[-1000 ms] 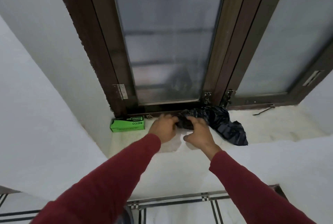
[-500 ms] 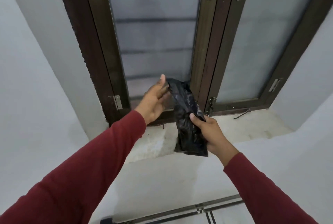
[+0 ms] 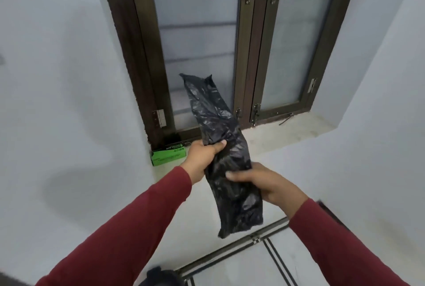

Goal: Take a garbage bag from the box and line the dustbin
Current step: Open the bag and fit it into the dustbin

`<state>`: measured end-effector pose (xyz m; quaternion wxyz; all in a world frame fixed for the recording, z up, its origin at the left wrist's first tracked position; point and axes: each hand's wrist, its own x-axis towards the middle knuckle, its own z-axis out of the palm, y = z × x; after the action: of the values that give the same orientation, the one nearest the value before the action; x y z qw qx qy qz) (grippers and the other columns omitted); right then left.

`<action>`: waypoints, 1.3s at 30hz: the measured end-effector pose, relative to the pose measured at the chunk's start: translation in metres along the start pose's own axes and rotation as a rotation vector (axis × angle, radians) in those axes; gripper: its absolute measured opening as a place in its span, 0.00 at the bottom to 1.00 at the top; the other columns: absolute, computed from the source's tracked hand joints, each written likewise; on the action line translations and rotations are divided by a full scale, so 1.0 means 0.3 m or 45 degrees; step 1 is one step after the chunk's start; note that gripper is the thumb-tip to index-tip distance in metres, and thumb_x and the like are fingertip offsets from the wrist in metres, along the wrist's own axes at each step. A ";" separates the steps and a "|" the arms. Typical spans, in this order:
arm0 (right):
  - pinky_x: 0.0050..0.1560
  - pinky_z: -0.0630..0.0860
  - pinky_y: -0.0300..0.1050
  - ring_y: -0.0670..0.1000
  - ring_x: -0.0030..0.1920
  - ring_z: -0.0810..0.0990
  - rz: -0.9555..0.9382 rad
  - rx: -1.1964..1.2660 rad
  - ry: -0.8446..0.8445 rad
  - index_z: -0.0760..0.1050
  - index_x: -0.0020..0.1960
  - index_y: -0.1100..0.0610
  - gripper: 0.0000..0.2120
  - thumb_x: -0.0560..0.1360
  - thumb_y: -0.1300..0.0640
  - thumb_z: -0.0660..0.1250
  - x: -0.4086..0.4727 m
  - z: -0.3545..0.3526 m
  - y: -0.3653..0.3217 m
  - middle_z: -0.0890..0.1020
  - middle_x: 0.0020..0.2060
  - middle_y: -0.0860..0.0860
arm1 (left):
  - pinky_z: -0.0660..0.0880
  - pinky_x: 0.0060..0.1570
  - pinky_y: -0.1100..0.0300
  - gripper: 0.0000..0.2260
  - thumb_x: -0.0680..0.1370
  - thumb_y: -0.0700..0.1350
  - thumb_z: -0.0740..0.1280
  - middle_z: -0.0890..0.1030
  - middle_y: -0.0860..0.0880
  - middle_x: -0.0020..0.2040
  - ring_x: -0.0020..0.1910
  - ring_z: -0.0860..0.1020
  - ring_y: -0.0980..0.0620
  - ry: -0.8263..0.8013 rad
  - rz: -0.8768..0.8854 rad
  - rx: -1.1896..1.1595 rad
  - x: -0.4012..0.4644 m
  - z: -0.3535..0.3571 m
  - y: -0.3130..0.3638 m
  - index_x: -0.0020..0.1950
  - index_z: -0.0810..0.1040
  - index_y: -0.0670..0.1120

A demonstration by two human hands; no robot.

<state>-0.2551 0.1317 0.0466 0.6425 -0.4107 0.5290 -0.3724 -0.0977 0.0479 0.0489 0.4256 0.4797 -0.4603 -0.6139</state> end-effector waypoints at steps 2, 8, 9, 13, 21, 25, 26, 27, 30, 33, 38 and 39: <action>0.53 0.83 0.49 0.57 0.51 0.88 0.043 -0.049 0.099 0.82 0.59 0.64 0.13 0.75 0.66 0.74 -0.064 0.052 0.061 0.88 0.51 0.59 | 0.82 0.55 0.53 0.08 0.77 0.45 0.76 0.86 0.42 0.58 0.51 0.86 0.47 0.075 -0.027 -0.037 -0.072 -0.043 0.000 0.53 0.83 0.45; 0.34 0.82 0.46 0.55 0.33 0.86 -0.115 0.083 0.504 0.84 0.47 0.62 0.09 0.71 0.59 0.79 -0.150 0.197 0.120 0.87 0.36 0.57 | 0.74 0.67 0.52 0.51 0.60 0.69 0.81 0.65 0.50 0.70 0.67 0.71 0.51 0.190 0.093 0.445 -0.386 -0.131 -0.088 0.76 0.62 0.54; 0.41 0.85 0.50 0.57 0.38 0.88 -0.120 0.068 0.530 0.85 0.47 0.61 0.14 0.67 0.54 0.82 -0.162 0.218 0.126 0.88 0.39 0.57 | 0.74 0.63 0.58 0.42 0.62 0.65 0.82 0.67 0.51 0.67 0.63 0.72 0.53 0.179 0.251 0.522 -0.425 -0.143 -0.098 0.70 0.69 0.56; 0.53 0.84 0.59 0.62 0.46 0.88 -0.094 0.125 0.516 0.86 0.49 0.61 0.20 0.67 0.46 0.81 -0.223 0.269 0.148 0.88 0.43 0.60 | 0.73 0.42 0.65 0.16 0.68 0.50 0.83 0.82 0.56 0.47 0.46 0.78 0.56 -0.313 0.076 0.618 -0.570 -0.195 -0.042 0.53 0.85 0.52; 0.49 0.84 0.52 0.59 0.51 0.86 -0.015 0.352 0.028 0.74 0.64 0.53 0.21 0.76 0.71 0.70 -0.407 0.266 0.200 0.84 0.56 0.61 | 0.85 0.49 0.46 0.06 0.81 0.45 0.70 0.88 0.42 0.49 0.48 0.86 0.41 0.107 -0.140 0.493 -0.782 -0.192 -0.116 0.53 0.86 0.50; 0.47 0.84 0.46 0.54 0.43 0.84 -0.036 0.391 0.110 0.78 0.55 0.55 0.13 0.76 0.70 0.71 -0.453 0.301 0.283 0.84 0.50 0.58 | 0.76 0.42 0.54 0.05 0.81 0.47 0.68 0.80 0.46 0.47 0.42 0.77 0.48 0.416 -0.400 -0.125 -0.905 -0.188 -0.157 0.54 0.82 0.47; 0.44 0.83 0.44 0.53 0.41 0.83 -0.019 0.361 0.140 0.79 0.52 0.57 0.09 0.77 0.70 0.69 -0.461 0.311 0.308 0.84 0.47 0.58 | 0.75 0.41 0.54 0.05 0.81 0.47 0.68 0.79 0.47 0.47 0.42 0.77 0.49 0.505 -0.434 -0.323 -0.931 -0.198 -0.167 0.53 0.80 0.47; 0.42 0.83 0.43 0.52 0.39 0.82 -0.001 0.318 0.165 0.80 0.50 0.59 0.07 0.78 0.70 0.68 -0.472 0.320 0.332 0.83 0.45 0.59 | 0.76 0.41 0.54 0.05 0.82 0.47 0.68 0.80 0.47 0.47 0.42 0.78 0.48 0.560 -0.458 -0.520 -0.956 -0.209 -0.174 0.53 0.79 0.46; 0.43 0.85 0.51 0.55 0.38 0.83 0.094 -0.350 0.155 0.84 0.48 0.61 0.05 0.76 0.62 0.69 -0.500 0.343 0.411 0.85 0.45 0.61 | 0.79 0.44 0.49 0.07 0.85 0.45 0.63 0.84 0.45 0.39 0.45 0.82 0.45 0.581 -0.447 -0.793 -1.030 -0.237 -0.201 0.53 0.78 0.43; 0.55 0.79 0.46 0.56 0.55 0.81 -0.139 -1.317 0.205 0.85 0.53 0.53 0.13 0.76 0.47 0.69 -0.565 0.410 0.419 0.79 0.59 0.57 | 0.80 0.42 0.50 0.06 0.86 0.40 0.61 0.83 0.44 0.43 0.43 0.82 0.47 0.619 -0.407 -0.712 -1.093 -0.251 -0.237 0.54 0.76 0.41; 0.51 0.80 0.46 0.50 0.48 0.85 -0.155 -0.623 -0.060 0.85 0.50 0.54 0.23 0.74 0.34 0.69 -0.661 0.561 0.335 0.87 0.46 0.49 | 0.83 0.35 0.52 0.09 0.86 0.38 0.59 0.84 0.40 0.51 0.45 0.84 0.45 0.561 -0.362 -0.640 -1.167 -0.291 -0.277 0.59 0.78 0.38; 0.49 0.82 0.49 0.52 0.45 0.86 -0.061 -0.590 -0.113 0.85 0.50 0.57 0.22 0.75 0.37 0.71 -0.659 0.586 0.351 0.88 0.45 0.53 | 0.82 0.37 0.51 0.11 0.86 0.39 0.58 0.84 0.39 0.53 0.47 0.83 0.44 0.531 -0.381 -0.661 -1.183 -0.306 -0.281 0.61 0.77 0.37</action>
<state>-0.1093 0.3764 0.0415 0.5448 -0.5755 0.5617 -0.2377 0.0485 0.3937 0.0262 0.5234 0.5326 -0.1170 -0.6548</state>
